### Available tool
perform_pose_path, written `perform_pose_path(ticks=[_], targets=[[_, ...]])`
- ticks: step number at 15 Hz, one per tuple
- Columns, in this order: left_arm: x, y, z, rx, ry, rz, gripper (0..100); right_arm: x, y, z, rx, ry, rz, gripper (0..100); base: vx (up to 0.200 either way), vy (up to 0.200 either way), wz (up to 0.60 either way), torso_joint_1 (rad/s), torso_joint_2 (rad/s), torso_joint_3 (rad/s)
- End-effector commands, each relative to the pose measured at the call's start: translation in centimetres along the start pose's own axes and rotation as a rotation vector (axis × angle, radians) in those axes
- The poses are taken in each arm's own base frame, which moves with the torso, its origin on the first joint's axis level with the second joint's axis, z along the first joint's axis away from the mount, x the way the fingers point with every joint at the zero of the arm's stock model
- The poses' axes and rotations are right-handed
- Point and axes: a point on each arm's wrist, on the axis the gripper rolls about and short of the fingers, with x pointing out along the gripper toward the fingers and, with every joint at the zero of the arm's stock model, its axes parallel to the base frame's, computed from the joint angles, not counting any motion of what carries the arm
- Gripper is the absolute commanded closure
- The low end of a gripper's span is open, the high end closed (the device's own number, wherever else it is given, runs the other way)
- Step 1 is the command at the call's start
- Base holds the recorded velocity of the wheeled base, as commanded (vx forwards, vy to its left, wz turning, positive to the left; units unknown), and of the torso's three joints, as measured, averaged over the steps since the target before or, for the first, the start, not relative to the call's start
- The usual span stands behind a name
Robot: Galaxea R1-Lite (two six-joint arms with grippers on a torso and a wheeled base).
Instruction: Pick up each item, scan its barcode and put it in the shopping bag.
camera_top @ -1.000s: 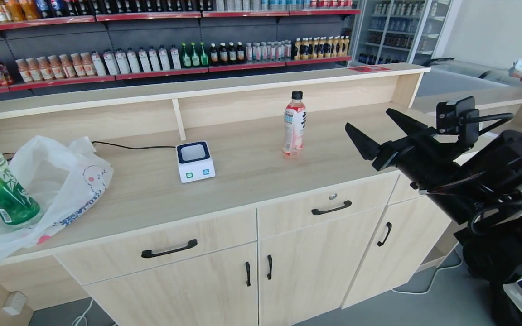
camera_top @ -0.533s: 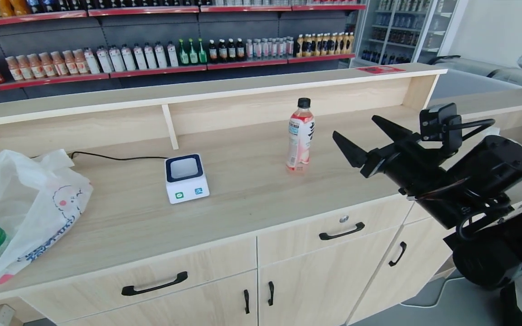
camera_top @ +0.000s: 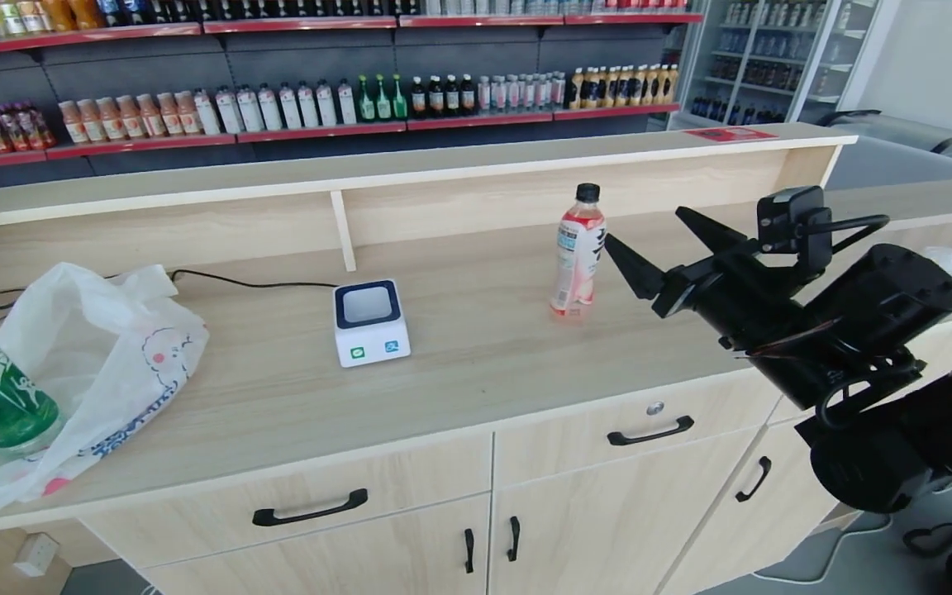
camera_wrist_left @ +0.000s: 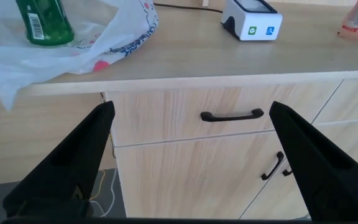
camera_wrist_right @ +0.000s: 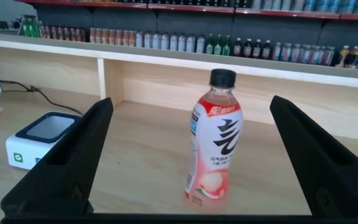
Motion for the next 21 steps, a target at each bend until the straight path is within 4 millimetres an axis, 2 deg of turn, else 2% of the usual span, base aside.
perform_pose_path(ticks=[1, 7, 10, 13, 18, 21], targets=[[0.0, 0.0, 0.0, -0.001, 0.001, 0.001, 0, 0.0, -0.1, -0.3, -0.001, 0.007, -0.002, 0, 0.0, 0.0, 0.6, 0.007, 0.0, -0.007], [0.0, 0.0, 0.0, -0.001, 0.001, 0.001, 0, -0.1, -1.0, -0.7, -0.013, 0.018, -0.026, 0, 0.0, 0.0, 0.0, 0.0, 0.0, 0.0], [0.0, 0.0, 0.0, -0.001, 0.001, 0.001, 0, -0.6, -3.5, -1.2, -0.038, 0.037, -0.094, 0, 0.0, 0.0, 0.0, 0.0, 0.0, 0.0], [0.0, 0.0, 0.0, -0.001, 0.001, 0.001, 0, -0.5, -5.4, -3.0, -0.047, 0.072, -0.143, 0, 0.0, 0.0, 0.0, 0.0, 0.0, 0.0], [0.0, 0.0, 0.0, -0.001, 0.001, 0.001, 0, 0.2, -5.8, -5.1, -0.018, 0.095, -0.145, 0, 0.0, 0.0, 0.0, 0.0, 0.0, 0.0], [0.0, 0.0, 0.0, -0.001, 0.001, 0.001, 0, 0.5, -5.0, -5.6, 0.005, 0.102, -0.125, 0, 0.0, 0.0, 0.0, 0.0, 0.0, 0.0]])
